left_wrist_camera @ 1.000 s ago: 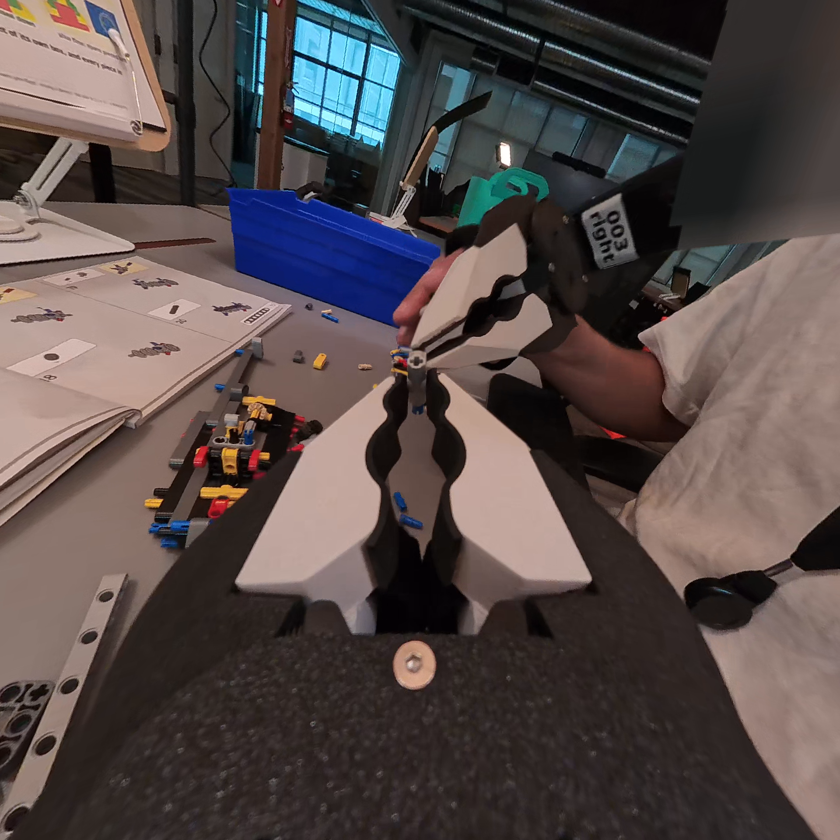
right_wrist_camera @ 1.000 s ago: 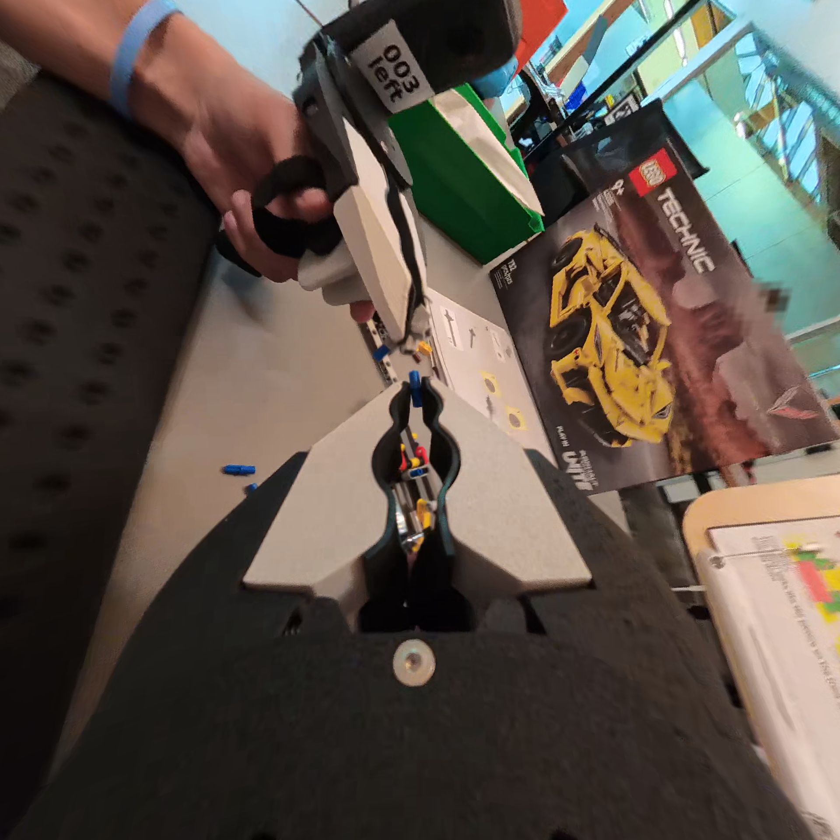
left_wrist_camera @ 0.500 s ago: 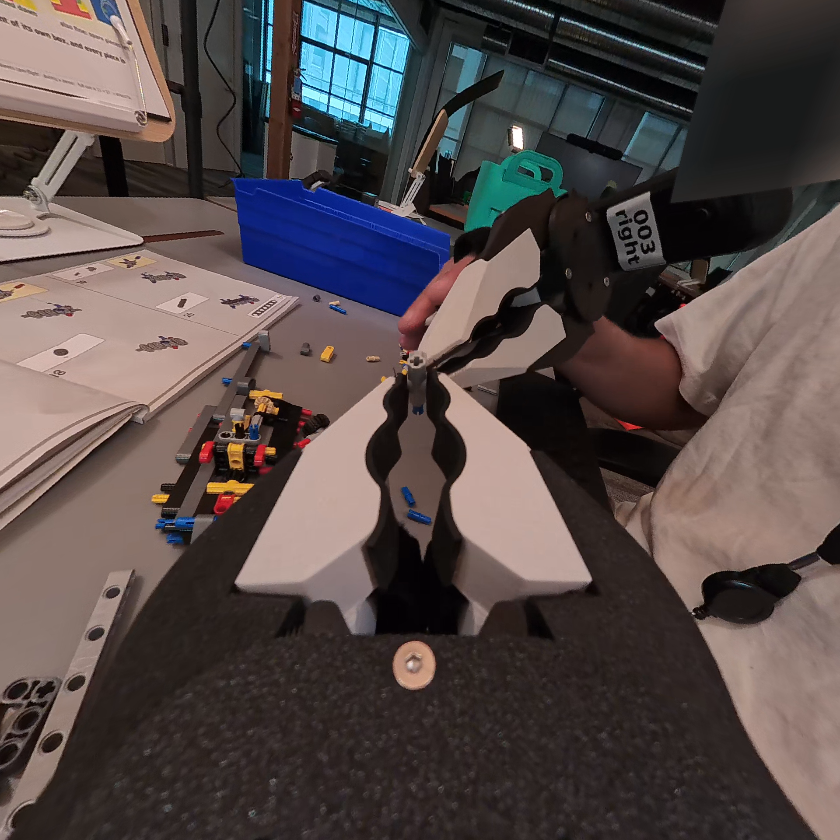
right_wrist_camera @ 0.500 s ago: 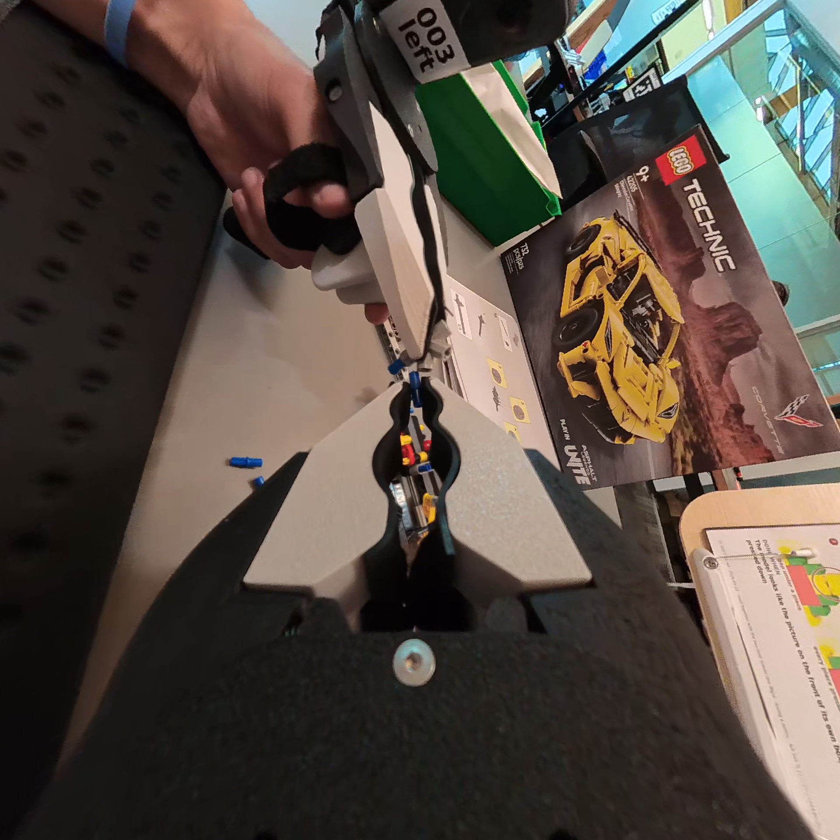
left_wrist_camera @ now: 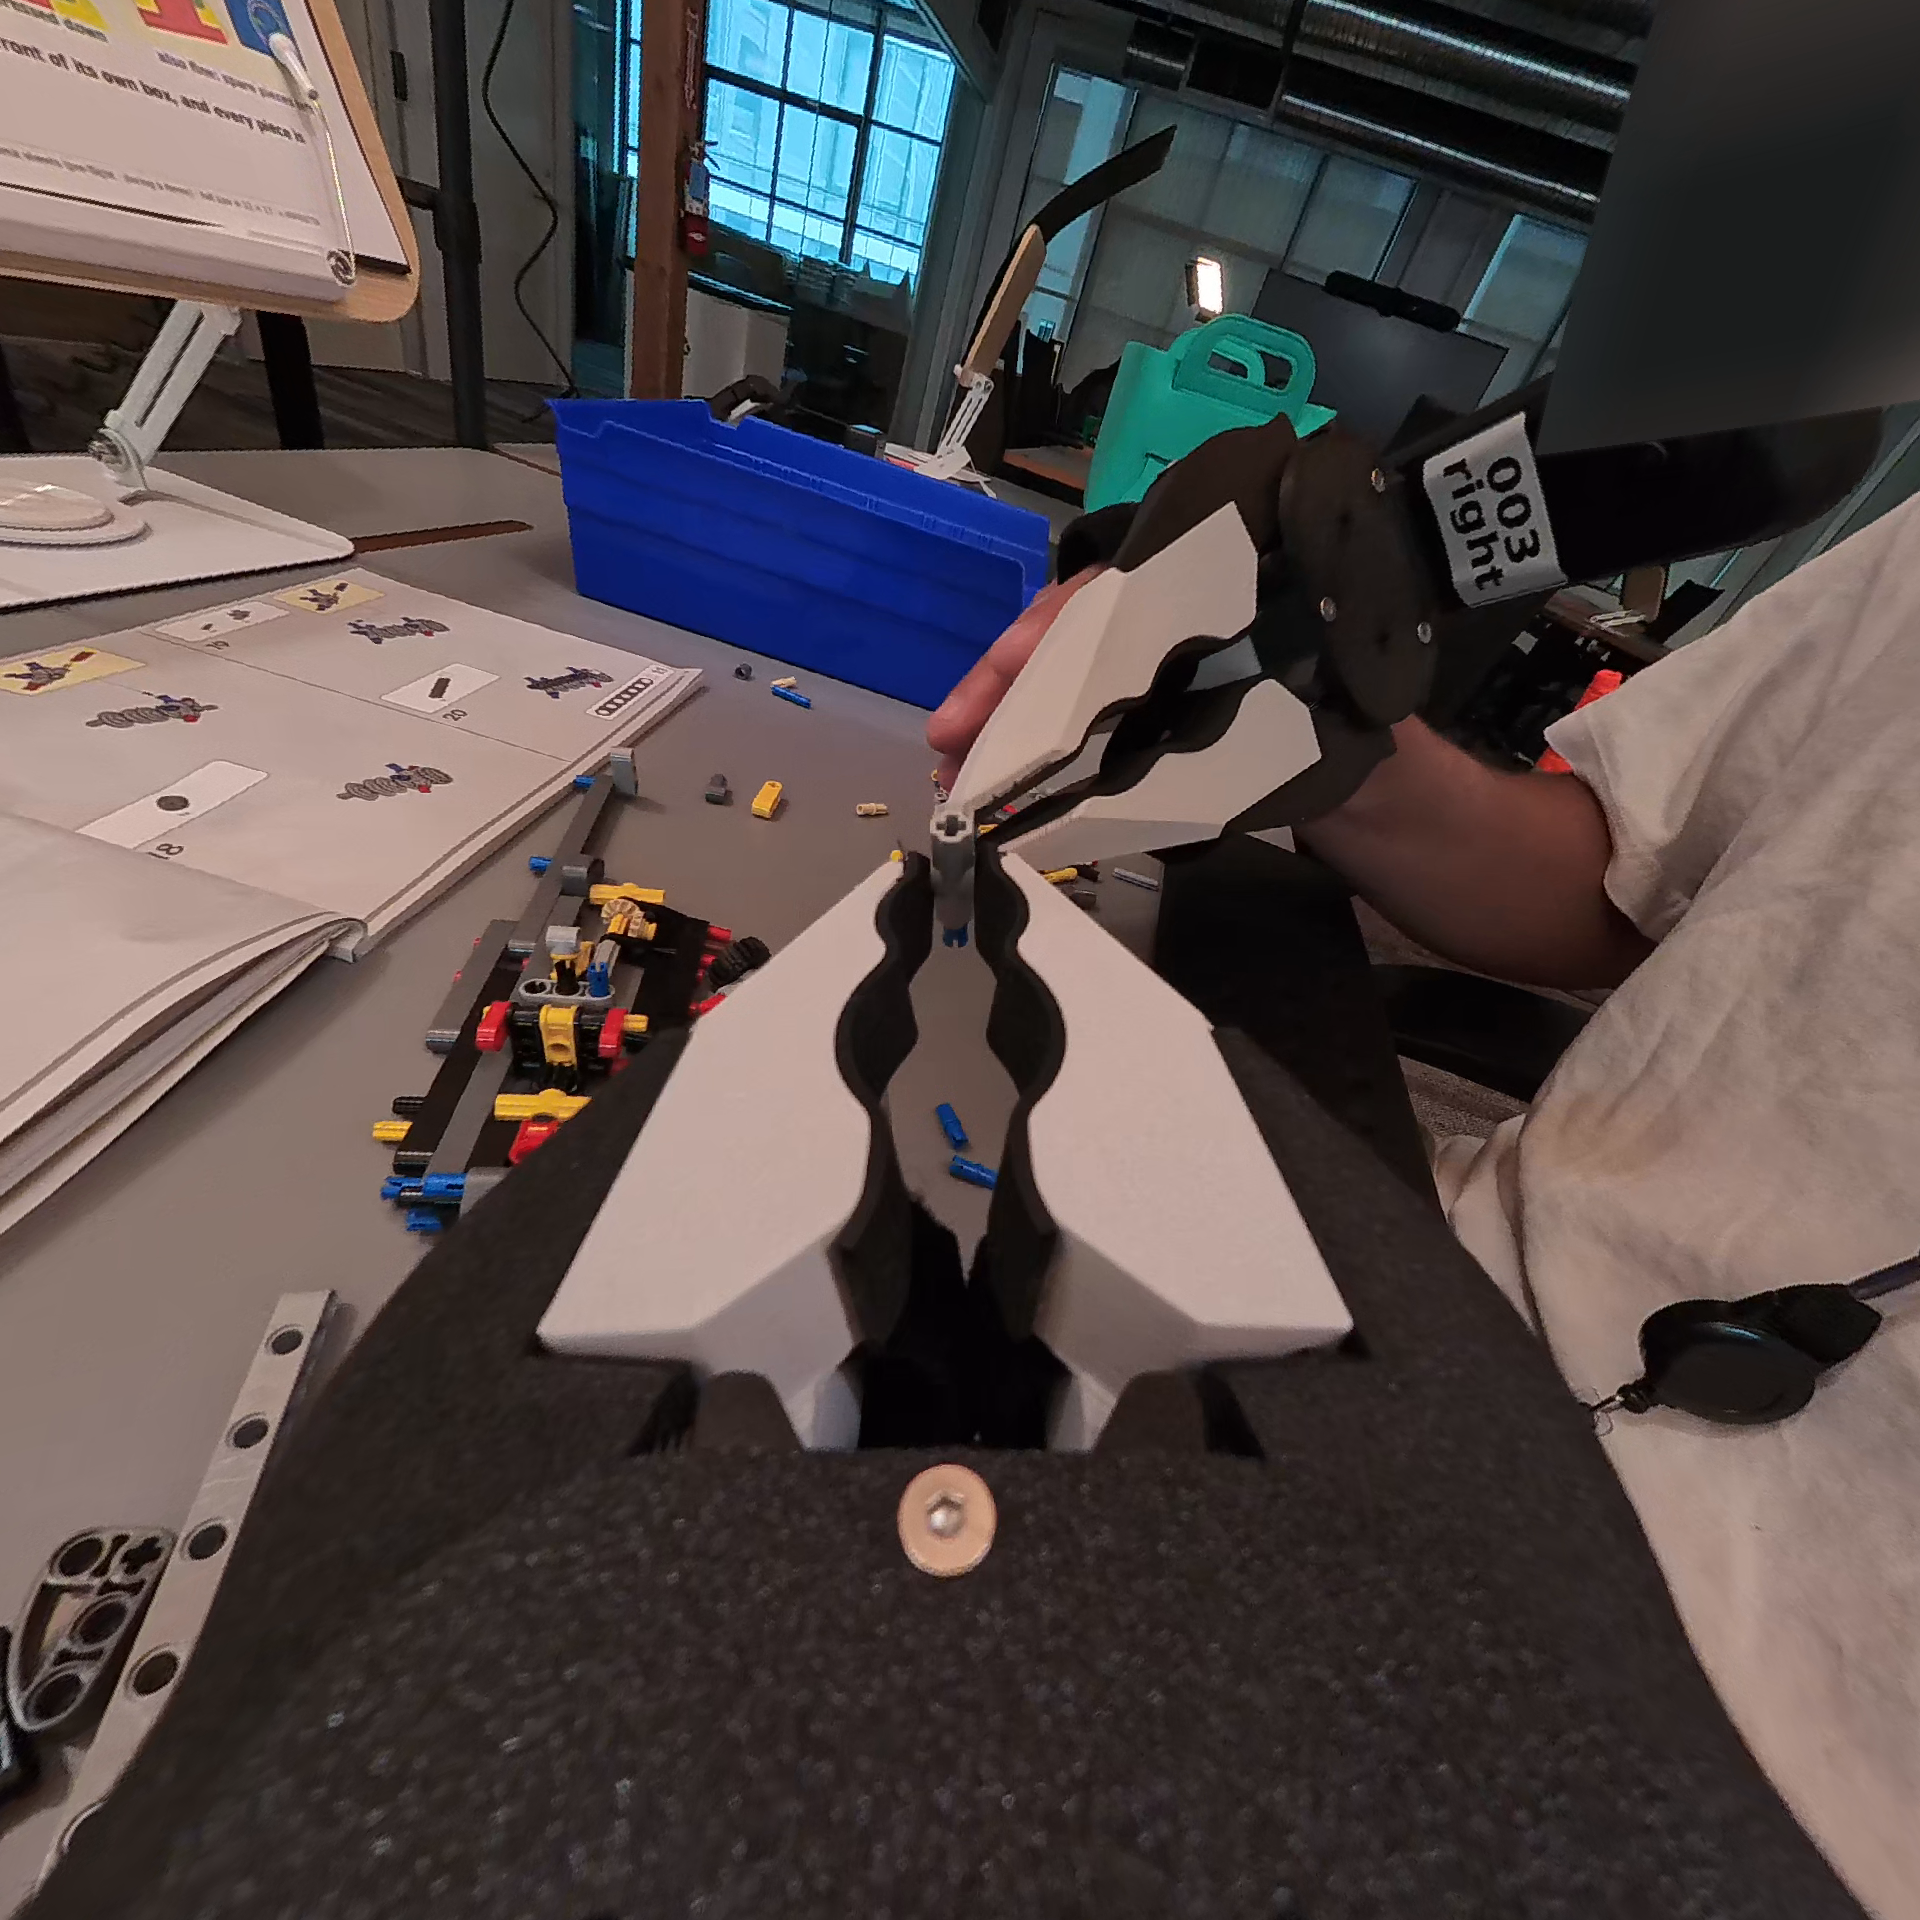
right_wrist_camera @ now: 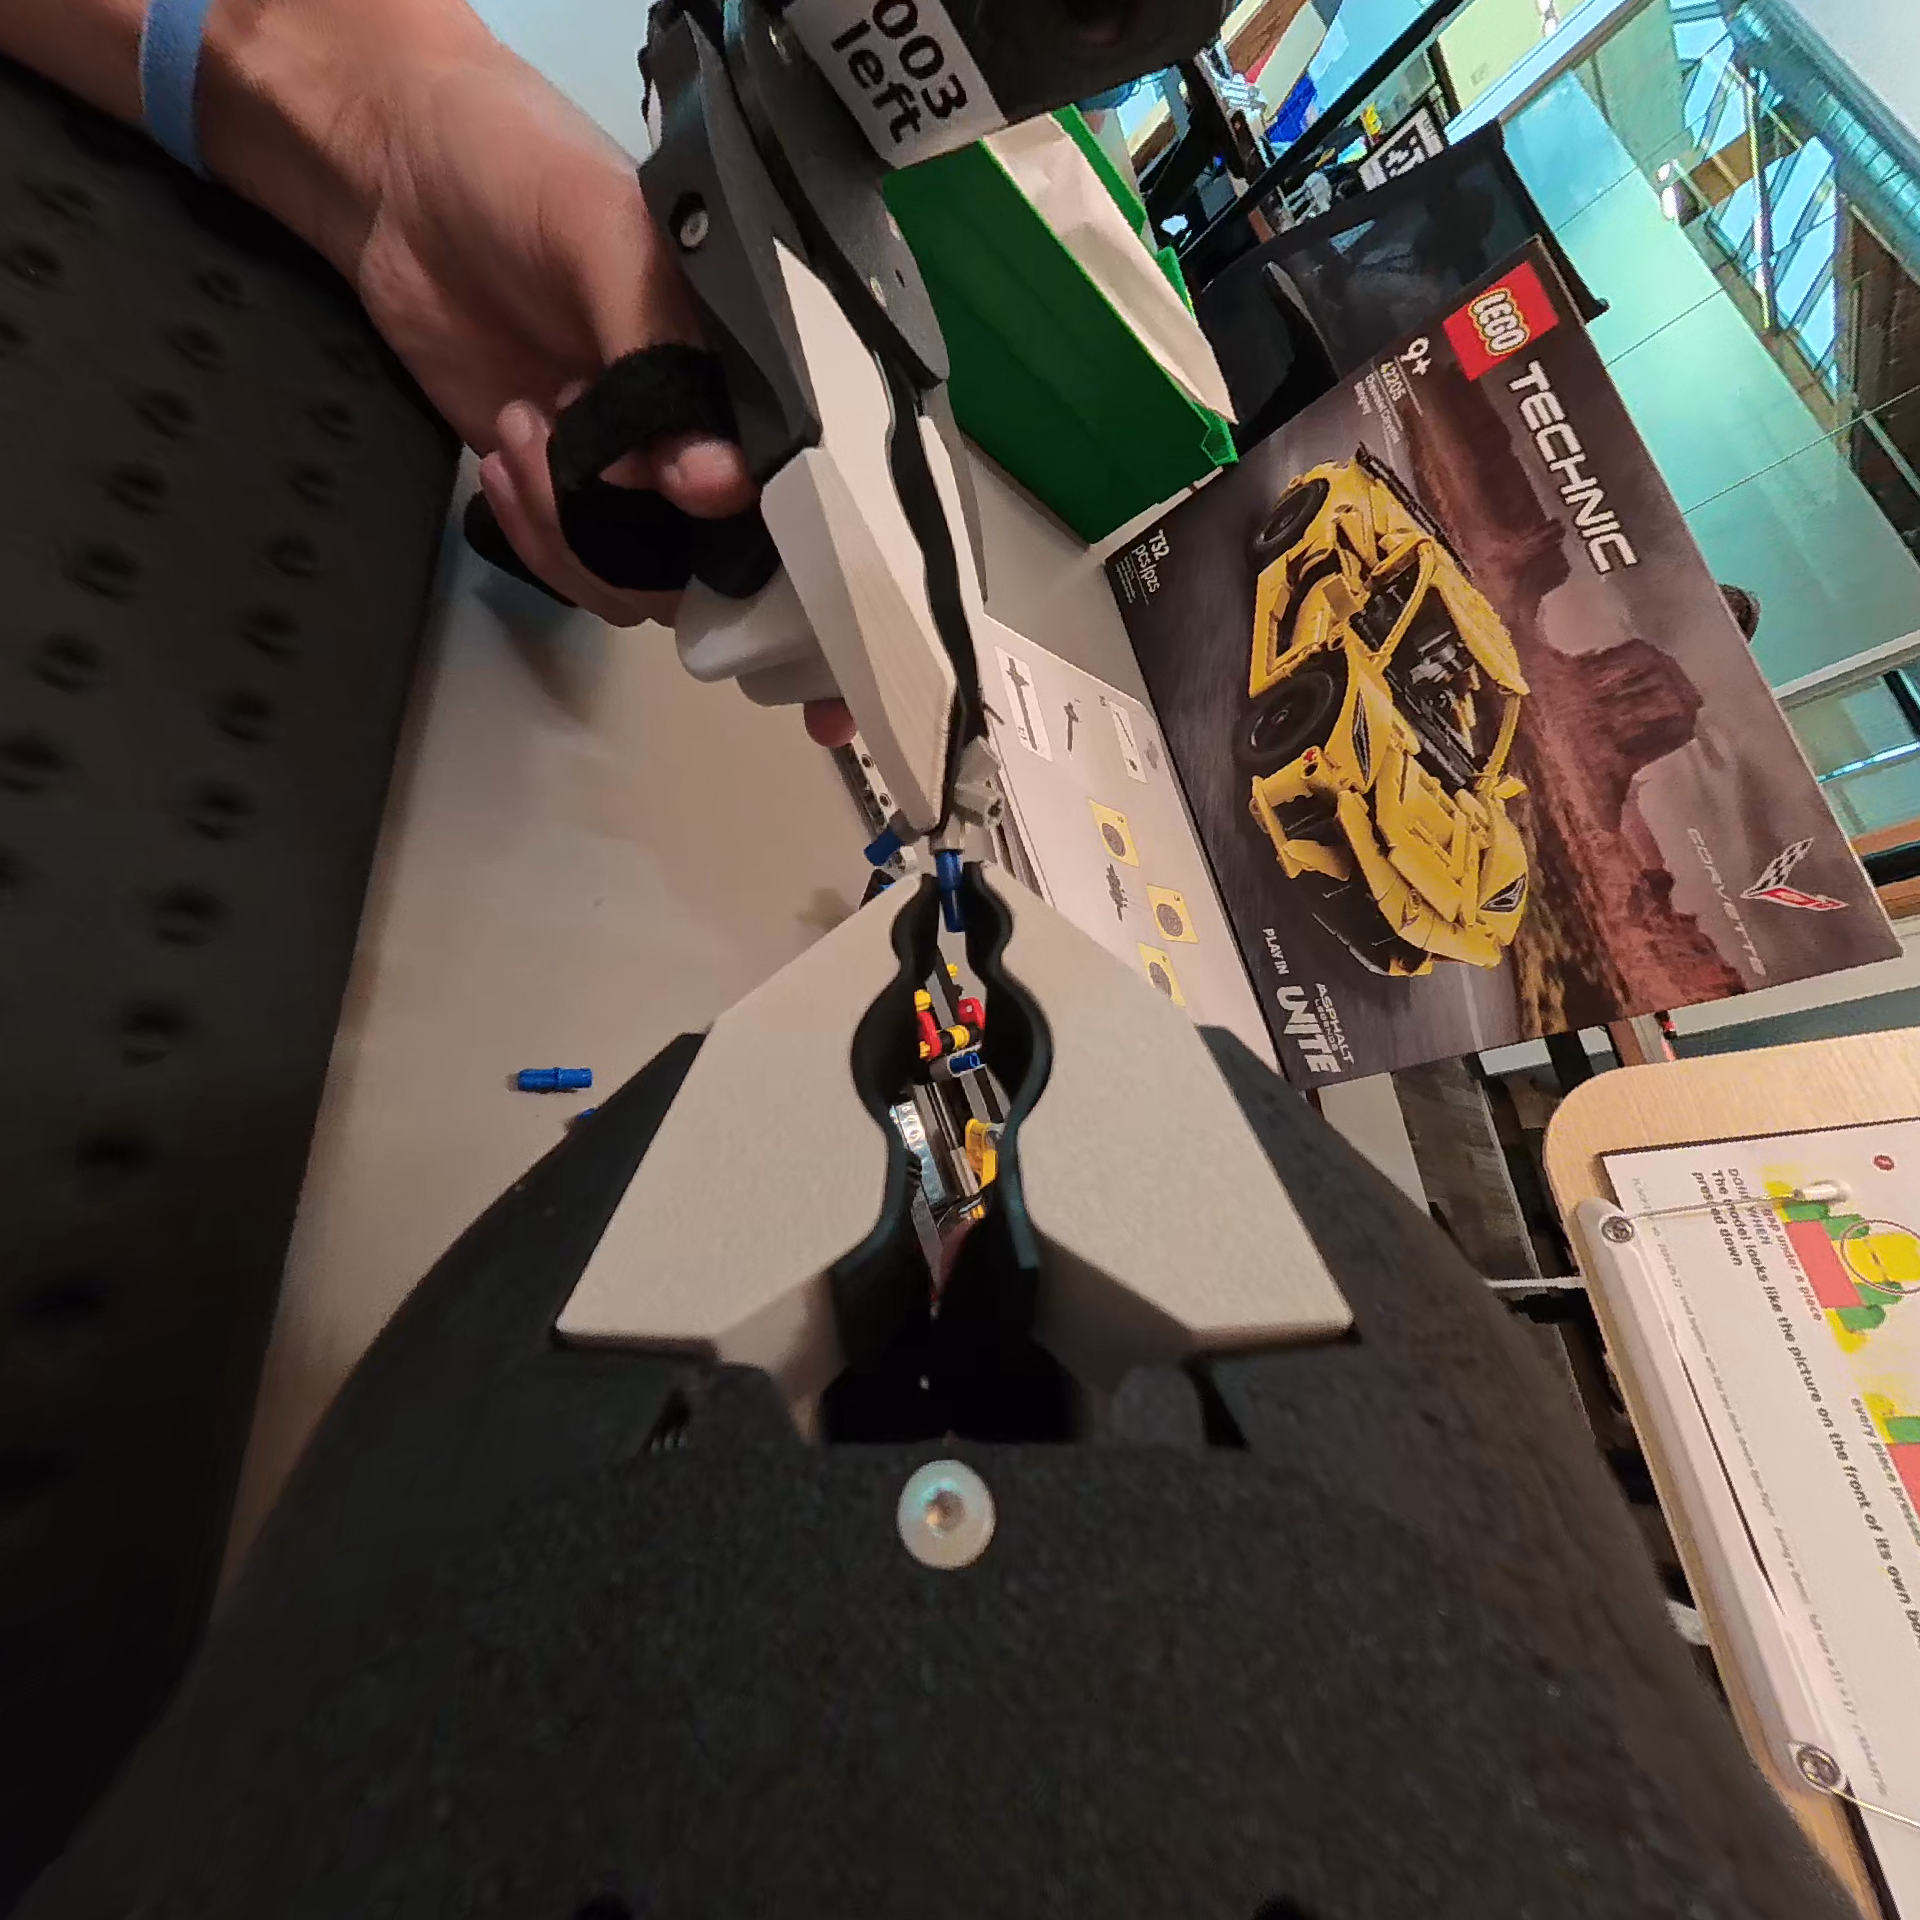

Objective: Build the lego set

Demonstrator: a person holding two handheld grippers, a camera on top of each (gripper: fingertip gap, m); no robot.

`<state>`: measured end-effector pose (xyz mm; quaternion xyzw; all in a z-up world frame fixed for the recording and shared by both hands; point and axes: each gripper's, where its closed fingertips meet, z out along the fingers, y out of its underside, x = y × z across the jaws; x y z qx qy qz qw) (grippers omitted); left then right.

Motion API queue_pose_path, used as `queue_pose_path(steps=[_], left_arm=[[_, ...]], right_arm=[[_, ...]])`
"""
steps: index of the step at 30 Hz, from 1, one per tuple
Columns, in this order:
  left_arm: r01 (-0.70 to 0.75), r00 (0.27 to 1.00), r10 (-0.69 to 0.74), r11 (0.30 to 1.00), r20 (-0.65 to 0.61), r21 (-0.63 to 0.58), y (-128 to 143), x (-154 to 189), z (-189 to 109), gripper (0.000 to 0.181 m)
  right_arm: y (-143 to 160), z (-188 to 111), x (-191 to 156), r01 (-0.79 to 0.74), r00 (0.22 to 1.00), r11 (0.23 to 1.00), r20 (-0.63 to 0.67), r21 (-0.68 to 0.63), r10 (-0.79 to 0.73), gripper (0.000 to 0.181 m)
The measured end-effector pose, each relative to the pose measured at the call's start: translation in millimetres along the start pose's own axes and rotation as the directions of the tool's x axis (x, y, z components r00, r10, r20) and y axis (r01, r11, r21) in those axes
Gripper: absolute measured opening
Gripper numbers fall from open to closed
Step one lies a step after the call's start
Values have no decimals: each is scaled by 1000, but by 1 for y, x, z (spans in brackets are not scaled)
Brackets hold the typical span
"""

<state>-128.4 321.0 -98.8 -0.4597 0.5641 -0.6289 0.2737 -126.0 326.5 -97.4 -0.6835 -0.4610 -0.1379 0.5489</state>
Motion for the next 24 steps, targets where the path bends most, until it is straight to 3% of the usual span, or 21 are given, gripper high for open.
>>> queue_pose_path(steps=[5, 12, 15, 18, 24], left_arm=[[2, 1000, -2, 1000, 7, -3, 2, -1, 1, 7], [24, 1000, -24, 1000, -16, 16, -1, 1, 4, 7], [30, 1000, -30, 999, -3, 14, 0, -1, 1, 7], [40, 999, -40, 999, -2, 25, -2, -2, -2, 7], [36, 999, -36, 999, 13, 7, 1, -4, -1, 7]], right_arm=[[-1, -1, 0, -22, 1000, 1000, -10, 13, 22, 2], [-12, -9, 6, -125, 990, 981, -45, 149, 133, 0], [9, -15, 2, -330, 944, 939, 16, 98, 330, 0], [31, -26, 10, -432, 901, 897, 0, 94, 434, 0], [77, -30, 30, -675, 727, 727, -55, 125, 685, 0]])
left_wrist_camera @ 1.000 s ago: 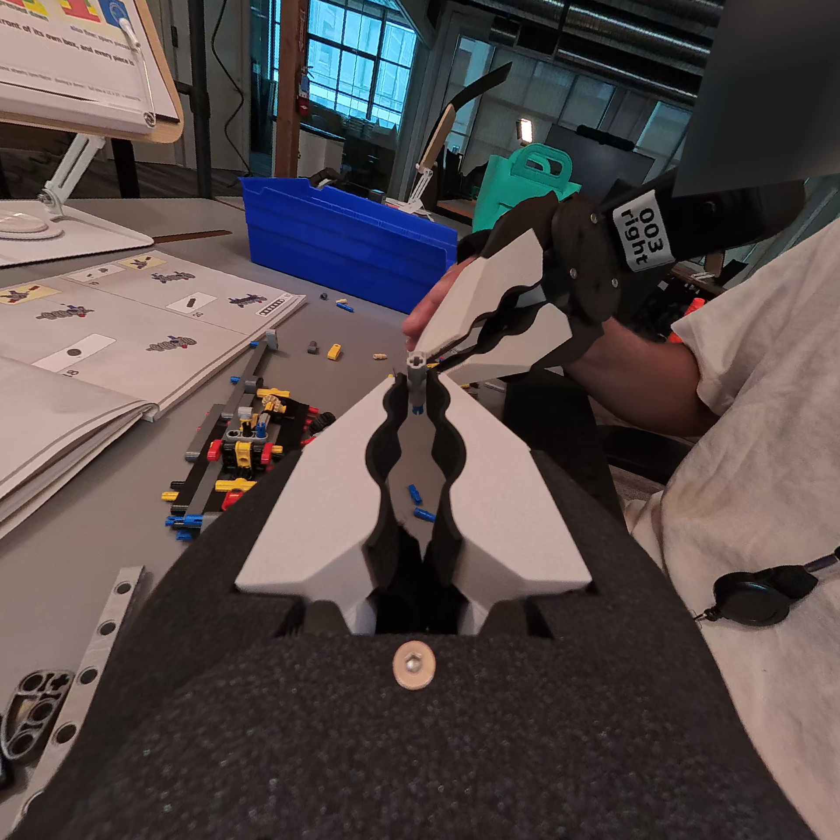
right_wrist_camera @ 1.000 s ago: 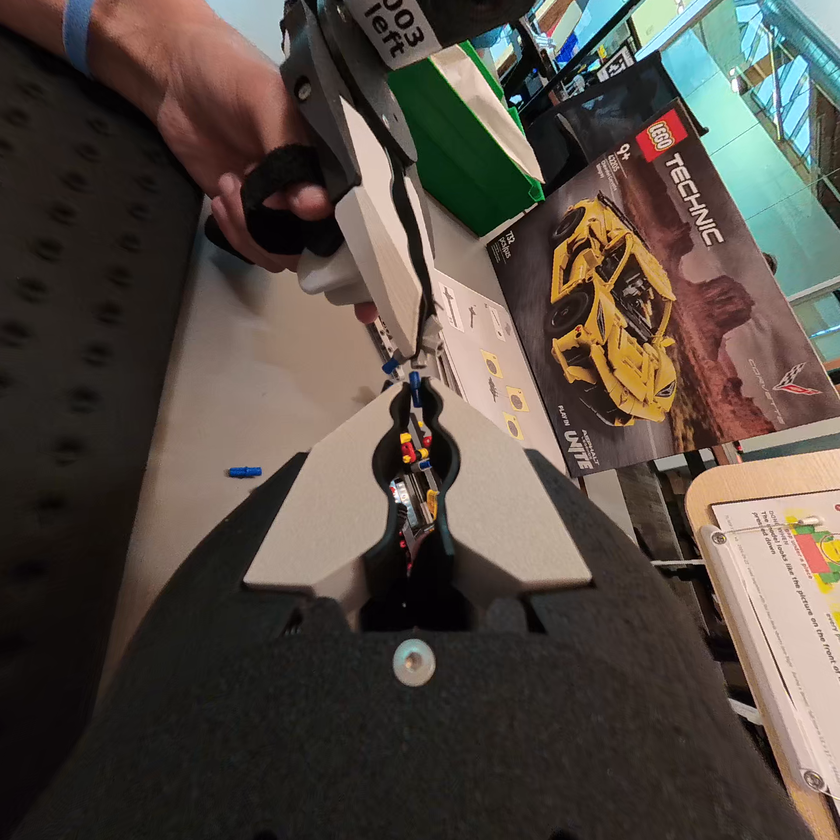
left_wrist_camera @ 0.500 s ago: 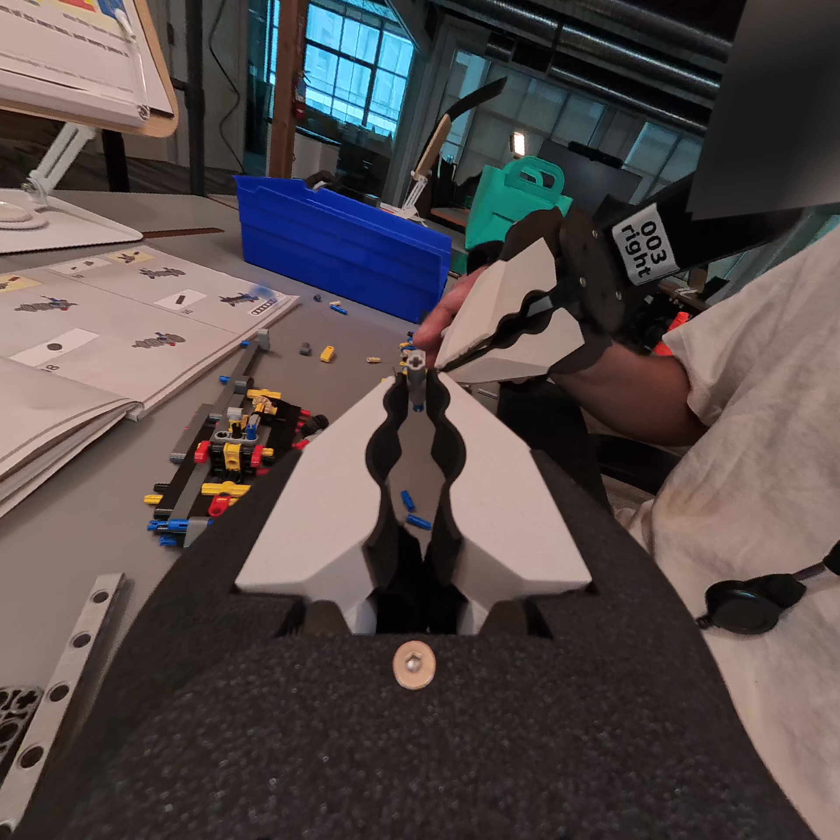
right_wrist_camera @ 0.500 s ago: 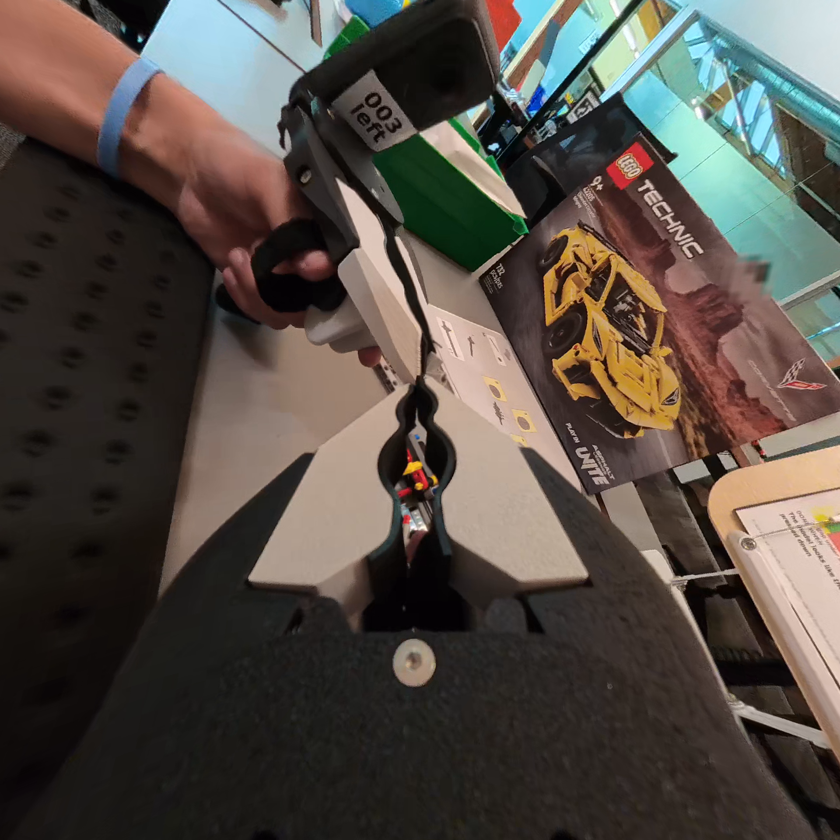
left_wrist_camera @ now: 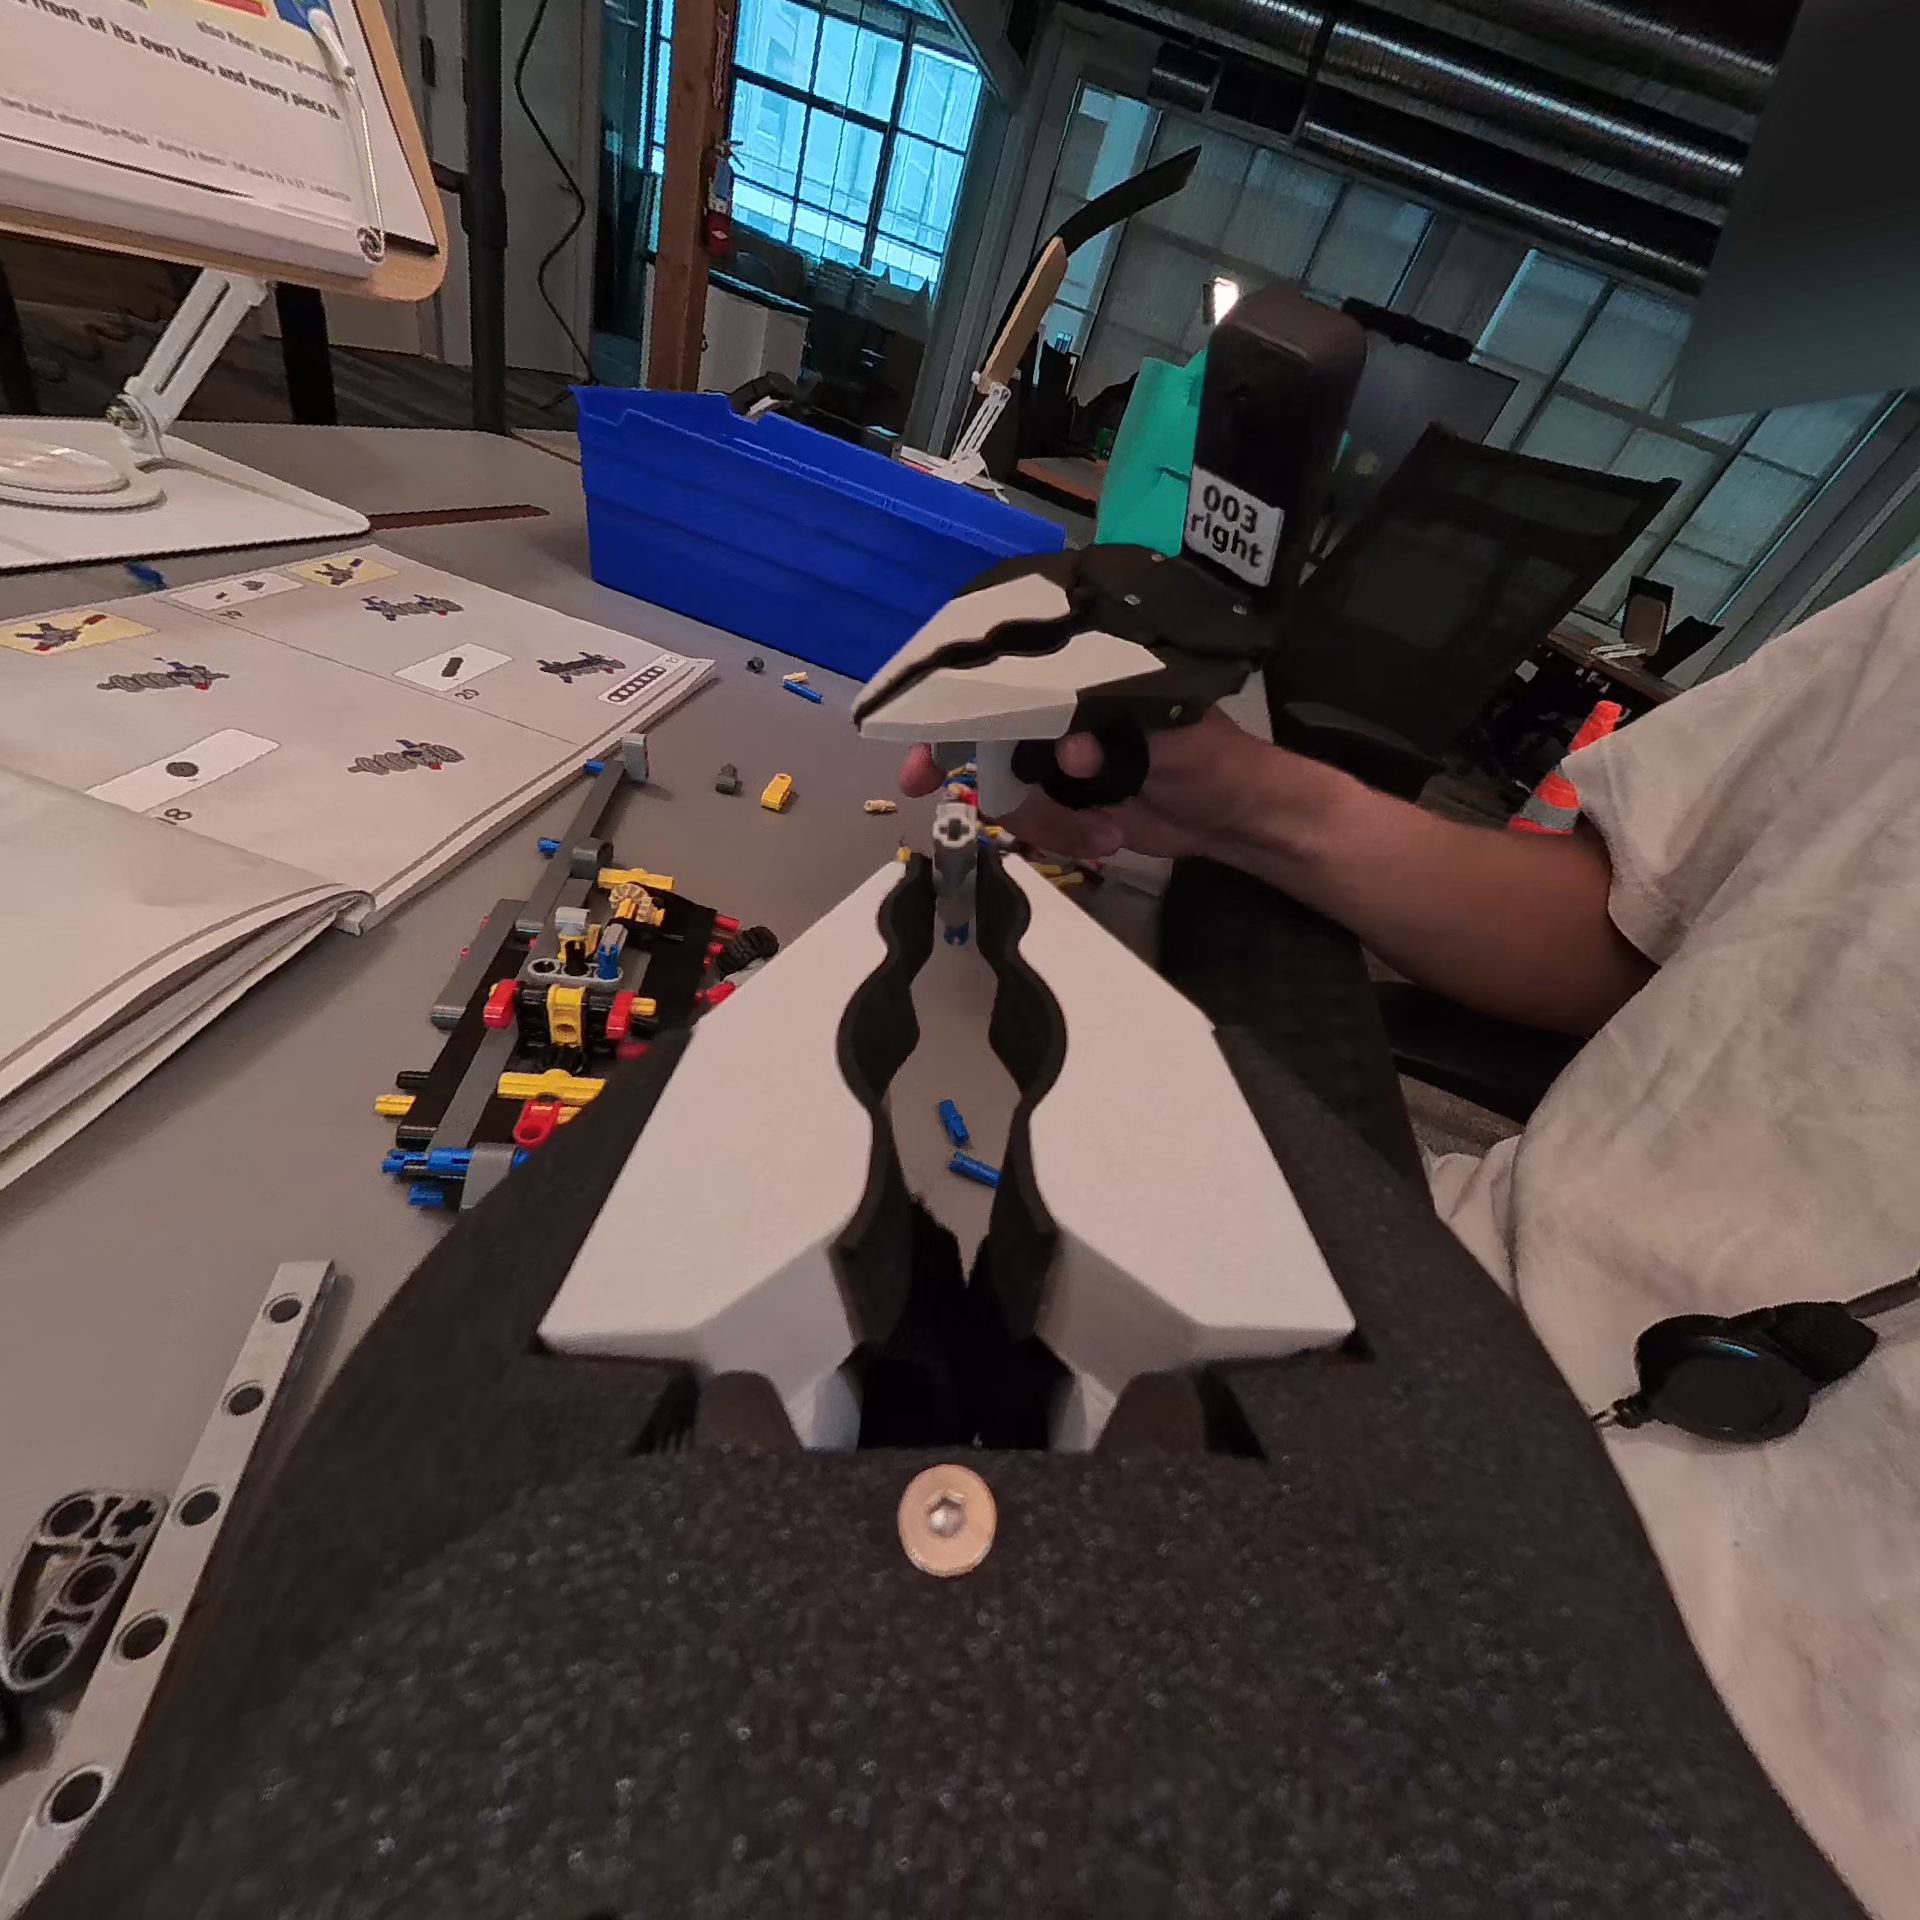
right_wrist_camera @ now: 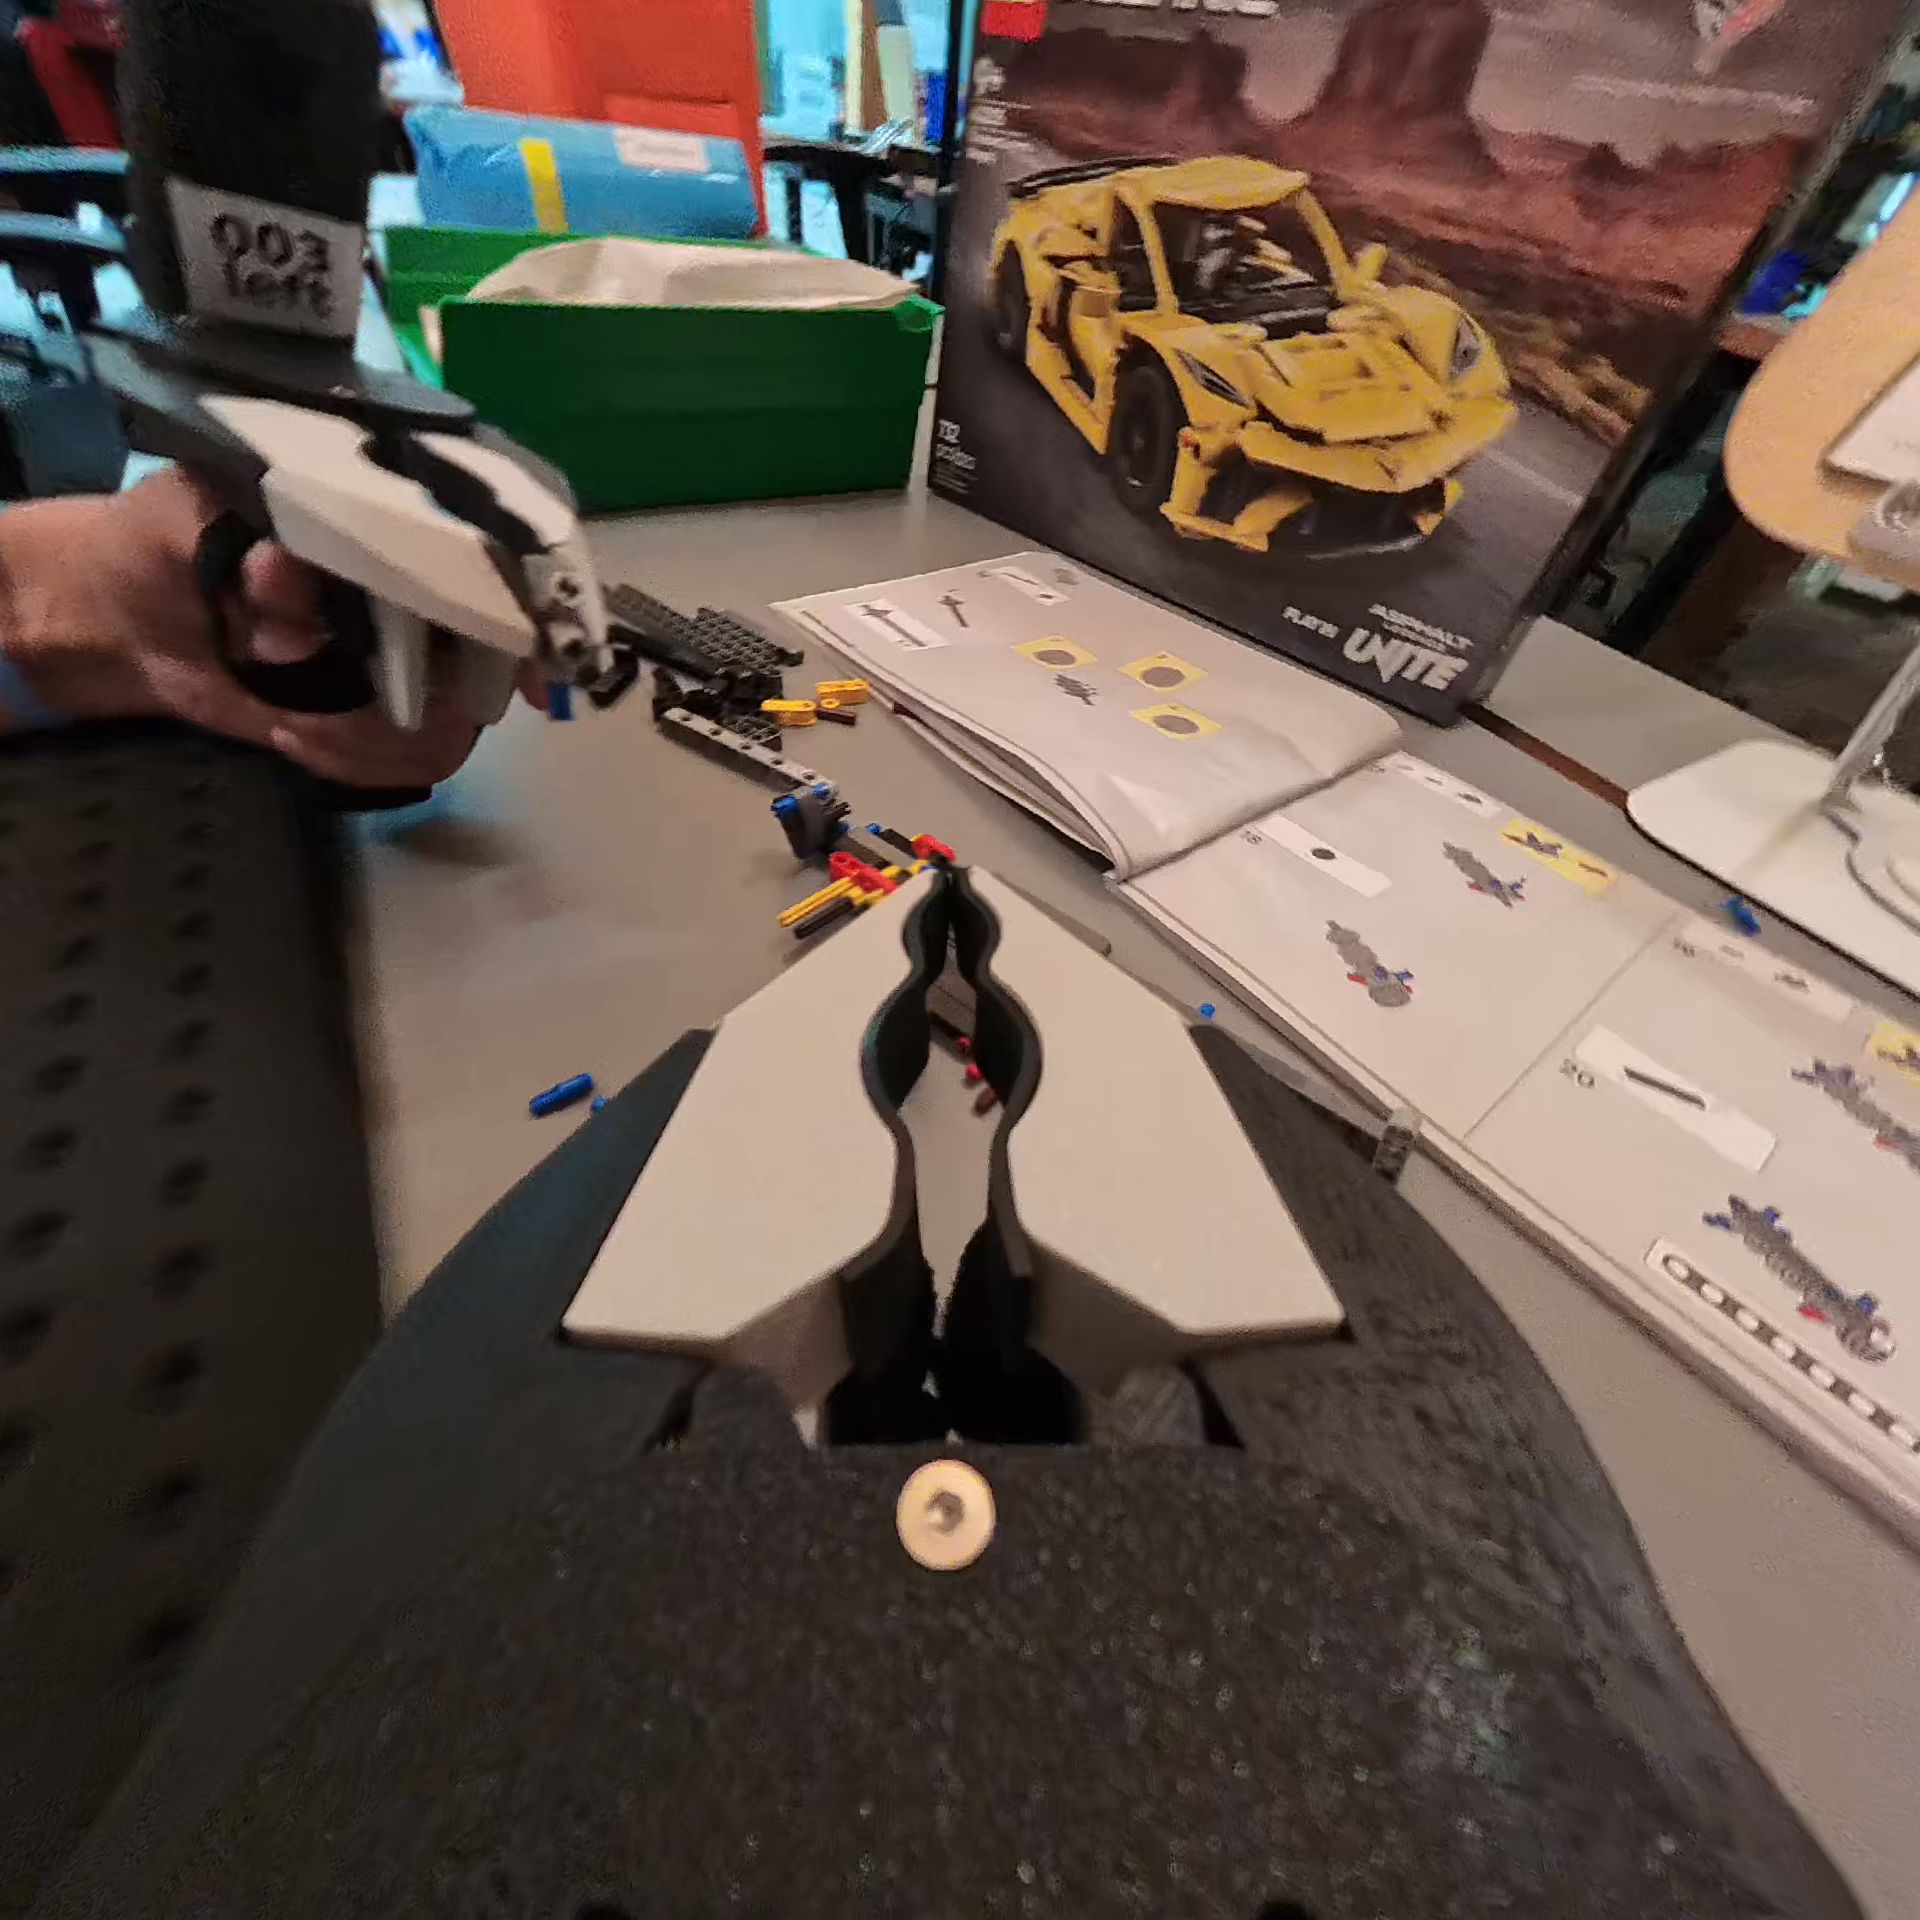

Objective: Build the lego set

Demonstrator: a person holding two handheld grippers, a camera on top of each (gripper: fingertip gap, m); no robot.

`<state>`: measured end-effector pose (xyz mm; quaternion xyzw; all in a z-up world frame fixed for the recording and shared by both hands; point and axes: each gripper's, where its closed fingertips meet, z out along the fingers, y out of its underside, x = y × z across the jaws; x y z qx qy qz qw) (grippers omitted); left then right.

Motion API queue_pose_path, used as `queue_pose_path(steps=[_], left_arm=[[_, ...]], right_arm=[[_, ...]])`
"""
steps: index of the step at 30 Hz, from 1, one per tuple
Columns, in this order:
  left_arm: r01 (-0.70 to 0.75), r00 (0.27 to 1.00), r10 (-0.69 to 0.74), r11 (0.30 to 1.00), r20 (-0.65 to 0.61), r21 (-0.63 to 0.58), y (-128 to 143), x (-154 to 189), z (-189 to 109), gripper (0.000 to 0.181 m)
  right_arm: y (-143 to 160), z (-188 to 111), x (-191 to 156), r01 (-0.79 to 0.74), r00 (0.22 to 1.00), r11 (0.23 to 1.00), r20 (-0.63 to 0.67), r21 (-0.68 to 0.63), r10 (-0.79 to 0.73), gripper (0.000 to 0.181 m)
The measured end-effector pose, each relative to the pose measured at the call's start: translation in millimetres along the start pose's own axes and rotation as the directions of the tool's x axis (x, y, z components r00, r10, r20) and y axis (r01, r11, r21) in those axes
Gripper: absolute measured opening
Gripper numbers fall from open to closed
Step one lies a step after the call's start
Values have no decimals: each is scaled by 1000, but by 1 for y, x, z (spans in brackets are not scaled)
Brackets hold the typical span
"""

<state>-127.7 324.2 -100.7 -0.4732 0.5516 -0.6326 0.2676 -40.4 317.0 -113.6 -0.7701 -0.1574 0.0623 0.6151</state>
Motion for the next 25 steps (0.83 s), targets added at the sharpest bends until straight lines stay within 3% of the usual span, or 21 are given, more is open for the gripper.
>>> queue_pose_path(steps=[6, 8, 11, 15, 19, 22, 25], left_arm=[[-22, 1000, 22, 1000, 15, -15, 2, 0, 1, 7], [-22, 1000, 23, 999, 13, -23, 4, 0, 2, 7], [-37, 999, 37, 999, 5, -39, 6, 3, 4, 7], [-47, 999, 48, 998, 9, -46, 8, 4, 4, 7], [-45, 999, 45, 998, 16, -35, 7, 3, 2, 7], [-40, 999, 41, 999, 19, -16, 4, 3, -1, 7], [-32, 999, 32, 999, 8, -2, 1, 4, -2, 7]], right_arm=[[-1, 1, 28, -80, 994, 997, -74, 17, 81, 4], [2, 5, 53, -79, 987, 996, -146, -39, 73, 22], [2, 12, 118, -120, 959, 977, -275, -178, 67, 23], [15, 50, 222, -257, 911, 926, -390, -275, 137, 25], [51, 105, 283, -408, 875, 841, -417, -357, 247, 30], [82, 126, 310, -467, 846, 789, -461, -399, 268, 27], [93, 140, 316, -477, 846, 778, -453, -409, 280, 23]])
